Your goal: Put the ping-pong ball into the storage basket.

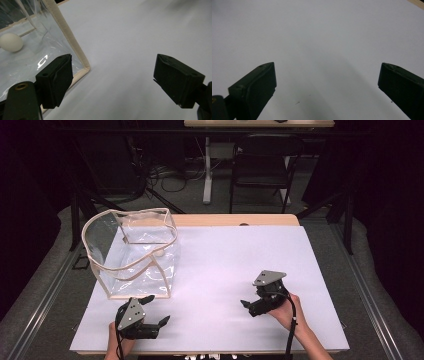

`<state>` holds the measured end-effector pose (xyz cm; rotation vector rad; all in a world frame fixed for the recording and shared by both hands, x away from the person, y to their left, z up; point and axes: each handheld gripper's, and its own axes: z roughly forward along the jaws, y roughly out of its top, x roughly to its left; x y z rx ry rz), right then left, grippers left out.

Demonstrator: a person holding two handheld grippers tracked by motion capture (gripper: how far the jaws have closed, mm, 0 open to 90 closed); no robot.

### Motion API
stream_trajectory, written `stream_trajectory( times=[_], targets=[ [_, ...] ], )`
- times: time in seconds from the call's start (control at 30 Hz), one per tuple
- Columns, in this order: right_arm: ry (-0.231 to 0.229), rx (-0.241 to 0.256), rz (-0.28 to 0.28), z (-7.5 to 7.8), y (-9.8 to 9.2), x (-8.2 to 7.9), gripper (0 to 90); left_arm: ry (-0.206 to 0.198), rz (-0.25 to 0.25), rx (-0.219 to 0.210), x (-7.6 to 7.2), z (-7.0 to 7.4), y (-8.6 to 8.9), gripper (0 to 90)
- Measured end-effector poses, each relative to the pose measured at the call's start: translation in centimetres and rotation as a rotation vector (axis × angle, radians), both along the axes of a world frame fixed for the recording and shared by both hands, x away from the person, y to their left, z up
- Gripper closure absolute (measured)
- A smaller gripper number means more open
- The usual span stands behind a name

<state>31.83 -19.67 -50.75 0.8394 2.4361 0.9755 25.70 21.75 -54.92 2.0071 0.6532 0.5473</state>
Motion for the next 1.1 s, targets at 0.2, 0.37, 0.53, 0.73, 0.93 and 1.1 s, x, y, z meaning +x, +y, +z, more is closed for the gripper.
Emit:
stream_trajectory(
  times=[0.2, 0.37, 0.53, 0.73, 0.93, 1.1],
  targets=[
    [0.010, 0.014, -0.019, -1.1, -0.9, -0.8, 1.6, 0.001, 0.000, 0.002, 0.0, 0.0, 0.0, 16.2],
    [0.004, 0.000, -0.023, -2.2, -1.2, -1.9, 1.7, 0.002, 0.002, 0.003, 0.0, 0.0, 0.0, 16.2],
    [-0.002, 0.007, -0.023, -2.8, -1.4, -2.6, 1.7, 0.001, 0.001, 0.003, 0.0, 0.0, 0.0, 16.2],
    [-0.009, 0.023, -0.048, -3.4, -2.1, -3.7, 1.7, 0.004, 0.002, 0.005, 0.0, -0.1, -0.1, 16.2],
    [-0.011, 0.022, -0.054, -3.9, -2.4, -4.3, 1.6, 0.004, 0.000, 0.010, 0.0, -0.1, -0.1, 16.2],
    [-0.017, 0.030, -0.066, -3.9, -2.7, -4.4, 1.0, 0.008, 0.000, 0.014, 0.1, -0.1, -0.2, 16.2]
  ],
)
